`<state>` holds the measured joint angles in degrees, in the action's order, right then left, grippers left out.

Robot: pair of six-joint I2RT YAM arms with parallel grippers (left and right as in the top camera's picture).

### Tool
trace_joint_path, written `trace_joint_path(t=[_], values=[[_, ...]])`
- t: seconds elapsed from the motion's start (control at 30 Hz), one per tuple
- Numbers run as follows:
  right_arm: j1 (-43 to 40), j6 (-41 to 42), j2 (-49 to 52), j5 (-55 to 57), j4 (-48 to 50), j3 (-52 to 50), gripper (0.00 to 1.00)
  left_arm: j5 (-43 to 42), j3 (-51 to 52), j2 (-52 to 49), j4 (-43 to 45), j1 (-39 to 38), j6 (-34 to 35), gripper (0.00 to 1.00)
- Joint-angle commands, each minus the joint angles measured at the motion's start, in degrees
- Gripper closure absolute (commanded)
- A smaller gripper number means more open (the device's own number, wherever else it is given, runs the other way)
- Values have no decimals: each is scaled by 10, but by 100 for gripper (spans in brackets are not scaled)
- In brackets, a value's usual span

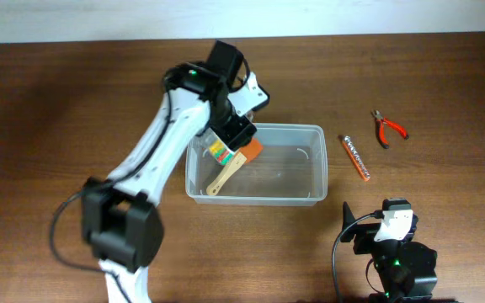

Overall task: Pack container
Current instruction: 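Lift the blister pack and carry it right over the container, then lower the pack into the container, open left gripper, withdraw left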

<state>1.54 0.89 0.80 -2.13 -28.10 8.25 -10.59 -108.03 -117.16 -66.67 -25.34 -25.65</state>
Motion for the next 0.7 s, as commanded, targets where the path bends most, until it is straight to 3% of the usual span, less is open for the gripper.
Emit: trace_joint_path(t=[0.0, 0.47, 0.5, 0.53, 0.6, 0.67], values=[[3, 1, -4, 11, -2, -3, 1, -22, -8, -53, -2, -1, 3, 98], [3, 1, -4, 11, -2, -3, 1, 14, -8, -113, -16, -1, 3, 98], [3, 1, -4, 12, -2, -3, 1, 19, -8, -113, -18, -1, 3, 95], [3, 1, -4, 11, -2, -3, 1, 21, -8, -113, -19, -1, 3, 86], [3, 1, -4, 11, -2, -3, 1, 28, -8, -113, -19, -1, 3, 55], [3, 1, -4, 11, -2, -3, 1, 41, -8, -113, -21, -1, 3, 44]])
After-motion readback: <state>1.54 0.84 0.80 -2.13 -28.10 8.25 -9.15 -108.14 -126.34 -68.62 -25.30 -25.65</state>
